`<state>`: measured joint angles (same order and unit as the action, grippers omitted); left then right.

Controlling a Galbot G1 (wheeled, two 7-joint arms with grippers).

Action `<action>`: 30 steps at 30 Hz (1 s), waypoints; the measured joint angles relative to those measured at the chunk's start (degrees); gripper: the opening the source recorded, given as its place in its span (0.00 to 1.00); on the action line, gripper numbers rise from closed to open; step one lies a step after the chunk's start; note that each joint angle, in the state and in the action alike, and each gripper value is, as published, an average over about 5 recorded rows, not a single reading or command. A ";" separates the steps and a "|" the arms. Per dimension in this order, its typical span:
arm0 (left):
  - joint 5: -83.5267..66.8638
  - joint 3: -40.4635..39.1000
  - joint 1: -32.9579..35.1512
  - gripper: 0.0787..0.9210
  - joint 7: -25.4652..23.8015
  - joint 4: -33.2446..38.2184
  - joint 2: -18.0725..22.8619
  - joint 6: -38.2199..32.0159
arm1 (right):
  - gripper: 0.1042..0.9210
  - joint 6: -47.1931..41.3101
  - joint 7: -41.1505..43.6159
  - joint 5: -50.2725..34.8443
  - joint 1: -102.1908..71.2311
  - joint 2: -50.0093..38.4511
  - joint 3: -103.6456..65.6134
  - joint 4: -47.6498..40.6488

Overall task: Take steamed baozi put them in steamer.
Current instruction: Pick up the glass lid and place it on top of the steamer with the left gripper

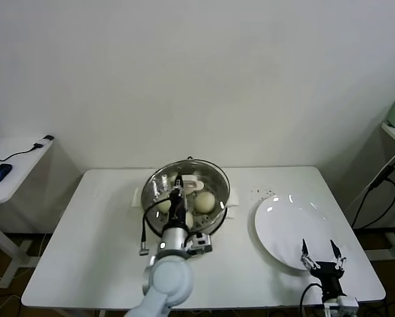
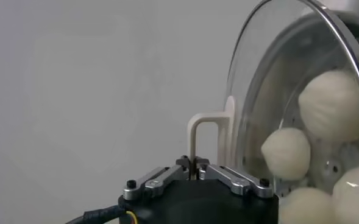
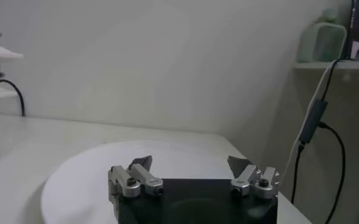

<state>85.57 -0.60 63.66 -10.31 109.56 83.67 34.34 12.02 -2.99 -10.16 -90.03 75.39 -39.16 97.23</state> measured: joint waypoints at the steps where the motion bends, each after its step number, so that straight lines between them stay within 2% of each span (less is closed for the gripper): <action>1: 0.47 -0.20 -0.18 0.06 -0.10 -0.46 0.30 0.16 | 0.88 0.08 -0.03 0.00 -0.06 0.04 -0.04 0.00; 13: 4.56 -0.73 -2.17 0.06 -0.88 -4.46 0.93 1.53 | 0.88 0.71 -0.25 0.24 -0.61 0.63 -0.09 0.07; 27: 4.82 -1.04 -2.50 0.06 -1.10 -5.94 0.64 2.69 | 0.88 0.94 -0.24 0.62 -0.73 0.71 -0.17 0.12; 30: 4.44 -1.15 -2.27 0.10 -1.07 -5.77 0.59 2.73 | 0.88 1.03 -0.24 0.71 -0.72 0.73 -0.15 0.13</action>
<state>90.01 -1.75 61.39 -11.38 103.80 84.26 37.07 13.05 -3.24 -9.45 -90.75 76.13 -39.31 97.36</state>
